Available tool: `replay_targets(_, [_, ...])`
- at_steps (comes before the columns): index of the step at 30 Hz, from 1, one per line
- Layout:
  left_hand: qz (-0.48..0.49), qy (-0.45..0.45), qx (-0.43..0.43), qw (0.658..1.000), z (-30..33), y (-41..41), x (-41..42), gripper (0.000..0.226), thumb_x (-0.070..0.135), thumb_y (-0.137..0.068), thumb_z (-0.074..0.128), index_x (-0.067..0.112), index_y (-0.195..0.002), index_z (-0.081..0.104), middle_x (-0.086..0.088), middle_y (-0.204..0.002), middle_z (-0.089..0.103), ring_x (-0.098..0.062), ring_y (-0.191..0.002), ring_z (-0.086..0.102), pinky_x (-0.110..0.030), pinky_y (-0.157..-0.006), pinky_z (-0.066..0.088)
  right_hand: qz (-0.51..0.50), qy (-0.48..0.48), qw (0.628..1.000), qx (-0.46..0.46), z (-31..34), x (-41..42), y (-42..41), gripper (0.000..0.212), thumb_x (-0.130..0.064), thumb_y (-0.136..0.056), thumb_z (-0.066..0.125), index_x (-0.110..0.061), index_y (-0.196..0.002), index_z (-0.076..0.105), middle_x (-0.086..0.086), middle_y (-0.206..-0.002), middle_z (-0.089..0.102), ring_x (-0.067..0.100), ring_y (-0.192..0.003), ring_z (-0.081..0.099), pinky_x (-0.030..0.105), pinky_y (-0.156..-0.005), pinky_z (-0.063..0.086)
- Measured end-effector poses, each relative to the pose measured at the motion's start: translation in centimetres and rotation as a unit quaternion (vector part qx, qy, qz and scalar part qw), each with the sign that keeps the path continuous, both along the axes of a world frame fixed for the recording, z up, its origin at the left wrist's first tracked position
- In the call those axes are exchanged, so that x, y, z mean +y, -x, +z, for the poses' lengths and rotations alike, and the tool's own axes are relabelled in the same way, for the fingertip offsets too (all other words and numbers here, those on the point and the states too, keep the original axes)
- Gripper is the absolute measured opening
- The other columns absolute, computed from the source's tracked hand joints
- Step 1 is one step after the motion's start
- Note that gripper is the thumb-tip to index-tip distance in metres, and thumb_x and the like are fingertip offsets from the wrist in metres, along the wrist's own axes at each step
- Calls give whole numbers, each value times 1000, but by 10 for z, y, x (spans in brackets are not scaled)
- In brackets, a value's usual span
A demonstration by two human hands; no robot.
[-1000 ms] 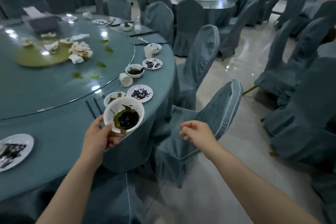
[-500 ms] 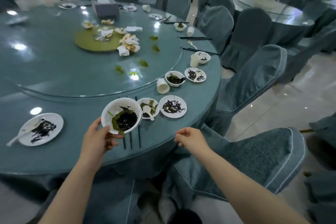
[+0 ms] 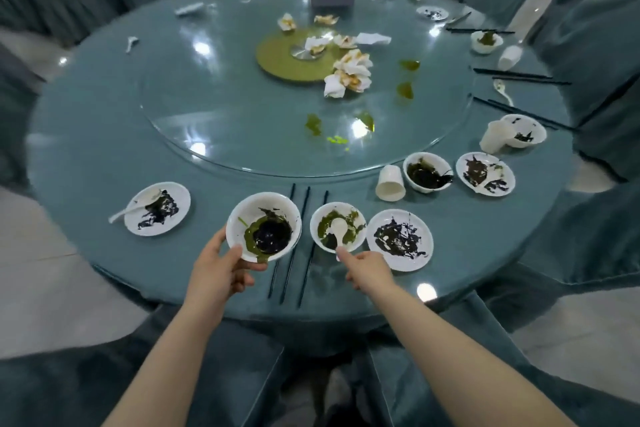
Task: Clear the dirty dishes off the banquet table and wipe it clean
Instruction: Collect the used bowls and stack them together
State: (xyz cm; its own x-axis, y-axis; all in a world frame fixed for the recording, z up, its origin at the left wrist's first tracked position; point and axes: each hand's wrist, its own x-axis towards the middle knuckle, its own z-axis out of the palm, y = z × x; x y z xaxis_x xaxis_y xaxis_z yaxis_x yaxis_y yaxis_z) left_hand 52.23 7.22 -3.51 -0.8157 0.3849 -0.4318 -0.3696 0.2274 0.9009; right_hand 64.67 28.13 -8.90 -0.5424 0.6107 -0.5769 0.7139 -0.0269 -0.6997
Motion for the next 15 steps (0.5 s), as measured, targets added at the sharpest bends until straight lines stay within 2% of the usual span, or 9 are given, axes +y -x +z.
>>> replay_targets(3, [1, 19, 0, 1000, -9, -2, 14, 33, 15, -100, 41, 31, -128, 45, -19, -74, 72, -14, -41, 49, -21, -40, 38, 12, 30, 999, 15, -10, 8, 6, 35, -37, -86, 61, -3, -82, 70, 0, -62, 62, 14, -52, 54, 24, -53, 45])
replay_targets(8, [-29, 46, -3, 999, -21, -6, 39, 36, 14, -100, 41, 28, -133, 43, -19, -73, 71, -14, -41, 50, -21, -40, 39, 26, 20, 998, 51, -15, 30, 0, 26, -25, -85, 60, -12, -63, 61, -4, -53, 58, 11, -49, 52, 25, -56, 46])
replay_targets(10, [-47, 61, -3, 997, -26, -8, 54, 38, 15, -100, 41, 28, -135, 41, -20, -75, 71, -14, -43, 51, -22, -42, 40, 40, 2, 998, 44, -18, 41, -5, 30, -28, -84, 60, -13, -59, 61, -3, -53, 60, 13, -51, 53, 26, -59, 47])
replay_targets(13, [-71, 79, 0, 994, -29, -10, 72, 39, 16, -100, 40, 28, -137, 40, -19, -76, 72, -14, -45, 52, -24, -46, 40, 77, -5, 997, 21, -20, 44, -5, 41, -41, -85, 57, -5, -67, 69, -2, -59, 66, 14, -55, 57, 28, -62, 48])
replay_targets(15, [-71, 80, -1, 994, -30, -10, 79, 38, 16, -100, 40, 28, -137, 40, -19, -76, 72, -14, -45, 51, -23, -46, 41, 87, 16, 996, 21, -22, 39, 0, 46, -48, -85, 56, -7, -69, 70, -3, -58, 66, 11, -55, 59, 26, -60, 48])
